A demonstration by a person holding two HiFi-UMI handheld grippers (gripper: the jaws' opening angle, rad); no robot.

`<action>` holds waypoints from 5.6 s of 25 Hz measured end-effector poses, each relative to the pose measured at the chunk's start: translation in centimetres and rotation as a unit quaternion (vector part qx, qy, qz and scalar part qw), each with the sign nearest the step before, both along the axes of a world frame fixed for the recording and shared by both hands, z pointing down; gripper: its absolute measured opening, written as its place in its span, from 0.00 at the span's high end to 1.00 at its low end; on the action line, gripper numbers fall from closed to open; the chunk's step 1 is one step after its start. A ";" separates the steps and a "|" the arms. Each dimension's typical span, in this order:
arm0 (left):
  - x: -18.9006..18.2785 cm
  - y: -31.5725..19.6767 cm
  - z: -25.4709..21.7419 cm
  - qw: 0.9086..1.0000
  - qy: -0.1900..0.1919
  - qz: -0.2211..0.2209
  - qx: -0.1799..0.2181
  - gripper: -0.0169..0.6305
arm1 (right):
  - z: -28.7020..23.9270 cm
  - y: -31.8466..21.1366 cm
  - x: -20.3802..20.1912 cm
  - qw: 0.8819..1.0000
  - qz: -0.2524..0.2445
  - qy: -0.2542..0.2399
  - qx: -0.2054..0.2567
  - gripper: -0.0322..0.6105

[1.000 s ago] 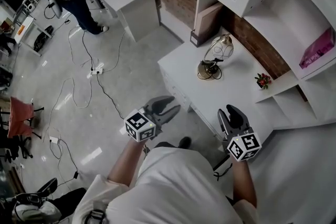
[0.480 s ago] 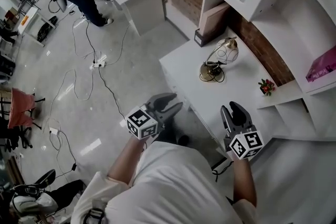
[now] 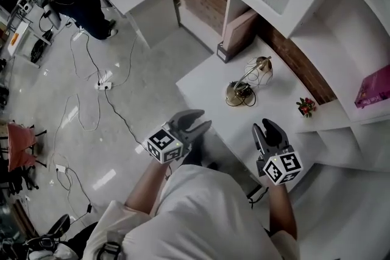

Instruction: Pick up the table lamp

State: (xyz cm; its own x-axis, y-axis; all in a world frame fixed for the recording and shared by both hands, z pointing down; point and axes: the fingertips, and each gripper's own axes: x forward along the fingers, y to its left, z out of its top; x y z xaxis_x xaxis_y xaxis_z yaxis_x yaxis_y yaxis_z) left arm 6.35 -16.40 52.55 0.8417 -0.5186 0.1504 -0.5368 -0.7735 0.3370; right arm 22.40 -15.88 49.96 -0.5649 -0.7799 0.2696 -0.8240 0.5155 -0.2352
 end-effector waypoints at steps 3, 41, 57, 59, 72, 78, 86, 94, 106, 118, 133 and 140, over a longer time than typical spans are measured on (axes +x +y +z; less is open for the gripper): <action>0.0 -2.7 0.3 1.000 0.006 0.017 -0.005 0.70 | 0.2 -2.4 -0.5 1.000 0.010 0.005 -0.004 0.70; 2.5 -15.7 12.0 0.988 0.008 0.121 -0.094 0.69 | 8.5 -21.8 -3.0 0.981 0.105 -0.120 -0.109 0.61; 5.9 -18.1 20.4 0.982 0.021 0.085 -0.169 0.68 | 6.6 -26.7 -4.1 0.967 0.074 -0.222 -0.097 0.70; 6.2 -18.3 21.4 0.980 0.026 0.081 -0.180 0.67 | 6.1 -27.1 -3.9 0.962 0.075 -0.244 -0.093 0.75; 6.2 -17.7 27.6 0.958 0.058 0.056 -0.275 0.64 | 5.0 -27.6 -3.3 0.940 0.081 -0.312 -0.115 0.95; 6.4 -17.2 29.4 0.946 0.082 0.049 -0.309 0.59 | 4.4 -28.2 -2.5 0.933 0.083 -0.333 -0.110 0.95; 5.7 -17.1 31.2 0.925 0.125 0.022 -0.359 0.53 | 1.2 -27.2 -4.6 0.930 0.058 -0.347 -0.110 0.95; 5.9 -16.8 32.2 0.896 0.184 0.006 -0.404 0.48 | -2.1 -25.7 -7.0 0.928 0.027 -0.355 -0.110 0.95; 7.1 -16.2 30.2 0.843 0.299 0.045 -0.445 0.53 | -6.9 -22.3 -10.7 0.926 -0.017 -0.359 -0.115 0.95; 6.7 -14.1 28.1 0.837 0.293 0.100 -0.451 0.71 | -8.7 -20.3 -11.6 0.950 -0.038 -0.298 -0.088 0.94; 6.6 -12.3 27.3 0.829 0.281 0.132 -0.466 0.75 | -9.5 -17.8 -11.3 0.961 -0.026 -0.267 -0.064 0.94; 7.5 -7.0 25.3 0.830 0.277 0.142 -0.462 0.75 | -11.5 -11.6 -10.8 0.964 -0.039 -0.259 -0.053 0.94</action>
State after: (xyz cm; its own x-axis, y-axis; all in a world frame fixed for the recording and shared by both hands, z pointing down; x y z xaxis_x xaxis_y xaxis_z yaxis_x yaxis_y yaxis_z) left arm 13.81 -23.41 77.85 0.9832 -0.1652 -0.0776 0.0586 -0.1165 0.9915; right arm 11.57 -27.48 38.44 -0.7006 -0.7135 0.0117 -0.5417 0.5210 -0.6597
